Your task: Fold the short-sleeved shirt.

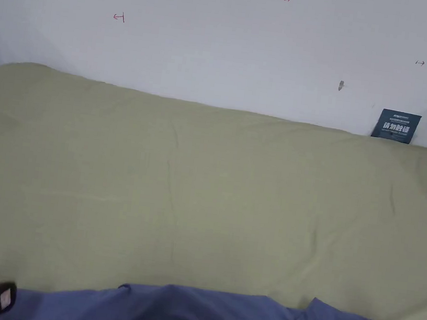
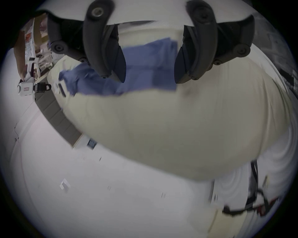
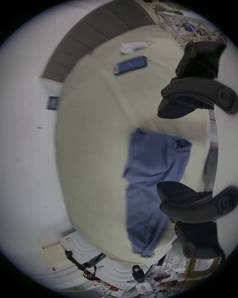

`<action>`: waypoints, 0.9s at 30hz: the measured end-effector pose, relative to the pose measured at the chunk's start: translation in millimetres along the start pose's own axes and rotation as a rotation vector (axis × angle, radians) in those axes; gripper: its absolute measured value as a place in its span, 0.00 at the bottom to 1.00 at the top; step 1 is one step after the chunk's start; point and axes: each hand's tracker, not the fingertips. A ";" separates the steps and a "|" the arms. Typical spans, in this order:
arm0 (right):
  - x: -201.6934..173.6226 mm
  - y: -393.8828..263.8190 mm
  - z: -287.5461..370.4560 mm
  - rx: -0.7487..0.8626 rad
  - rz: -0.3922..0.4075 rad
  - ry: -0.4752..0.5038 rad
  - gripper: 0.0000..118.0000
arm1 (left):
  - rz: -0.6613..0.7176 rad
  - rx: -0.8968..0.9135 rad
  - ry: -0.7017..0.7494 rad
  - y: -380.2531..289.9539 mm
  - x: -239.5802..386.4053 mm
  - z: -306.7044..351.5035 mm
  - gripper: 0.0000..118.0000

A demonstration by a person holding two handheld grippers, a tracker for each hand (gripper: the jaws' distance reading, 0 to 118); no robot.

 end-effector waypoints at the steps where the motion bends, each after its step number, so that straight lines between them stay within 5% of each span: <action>1: -11.5 7.9 8.9 0.052 -0.002 0.000 0.73 | -0.032 0.039 -0.015 11.1 19.0 4.8 0.57; 4: -52.0 16.6 20.5 0.173 -0.006 0.023 0.73 | -0.111 0.102 -0.044 29.7 74.4 -0.6 0.57; 8: -102.4 2.3 0.3 0.220 -0.019 0.035 0.68 | -0.235 0.063 0.097 16.6 147.6 -37.0 0.57; 10: -128.1 -9.2 -5.9 0.234 0.007 0.030 0.50 | -0.286 0.055 0.108 -0.8 170.8 -53.5 0.52; 11: -139.0 -14.6 -10.1 0.252 0.033 0.017 0.32 | -0.292 0.055 0.118 -8.9 181.5 -57.4 0.37; 12: -149.9 -21.0 -14.3 0.257 0.041 0.006 0.05 | -0.305 0.077 0.133 -20.2 192.7 -60.9 0.10; 13: -158.9 -25.8 -19.9 0.249 0.070 -0.027 0.01 | -0.319 0.085 0.159 -29.9 202.1 -63.8 0.00; 27: -206.0 -62.6 -41.4 0.224 0.091 -0.058 0.01 | -0.267 0.045 0.189 -71.9 221.2 -72.2 0.00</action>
